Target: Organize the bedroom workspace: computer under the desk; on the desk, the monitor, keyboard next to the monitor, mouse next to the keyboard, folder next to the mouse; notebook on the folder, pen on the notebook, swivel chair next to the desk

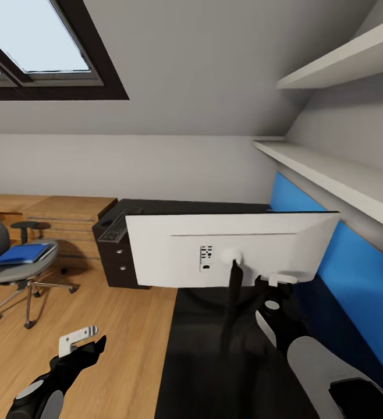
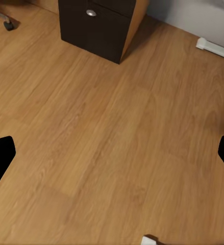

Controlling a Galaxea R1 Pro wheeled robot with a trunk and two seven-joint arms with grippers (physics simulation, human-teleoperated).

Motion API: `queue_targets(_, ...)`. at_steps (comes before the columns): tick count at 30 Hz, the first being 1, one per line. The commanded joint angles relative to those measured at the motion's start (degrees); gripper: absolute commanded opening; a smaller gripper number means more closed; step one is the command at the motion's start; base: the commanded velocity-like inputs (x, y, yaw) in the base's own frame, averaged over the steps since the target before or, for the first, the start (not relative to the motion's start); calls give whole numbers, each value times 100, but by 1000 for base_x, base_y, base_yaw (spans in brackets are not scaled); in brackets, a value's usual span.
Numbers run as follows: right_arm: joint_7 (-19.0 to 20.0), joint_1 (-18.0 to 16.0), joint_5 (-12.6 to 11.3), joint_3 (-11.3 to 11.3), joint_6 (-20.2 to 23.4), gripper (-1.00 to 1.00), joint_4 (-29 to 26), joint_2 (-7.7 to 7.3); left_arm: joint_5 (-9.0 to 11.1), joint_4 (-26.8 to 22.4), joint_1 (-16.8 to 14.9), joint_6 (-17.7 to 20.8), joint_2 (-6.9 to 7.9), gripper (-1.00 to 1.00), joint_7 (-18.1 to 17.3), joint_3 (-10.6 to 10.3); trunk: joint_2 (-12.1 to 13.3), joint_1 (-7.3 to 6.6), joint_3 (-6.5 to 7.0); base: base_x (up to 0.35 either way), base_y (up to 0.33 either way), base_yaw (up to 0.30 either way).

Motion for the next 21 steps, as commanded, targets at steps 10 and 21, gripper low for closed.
queue_targets(10,-24,-7,-48,40,-23,100,7,-77,61,-10,-2,29,1,100,47,-5,-6,4,-8,76,0,0)
queue_targets(21,-27,-7,-48,45,-23,100,7,-134,61,-10,-2,14,3,100,47,-5,-6,4,-8,161,0,0)
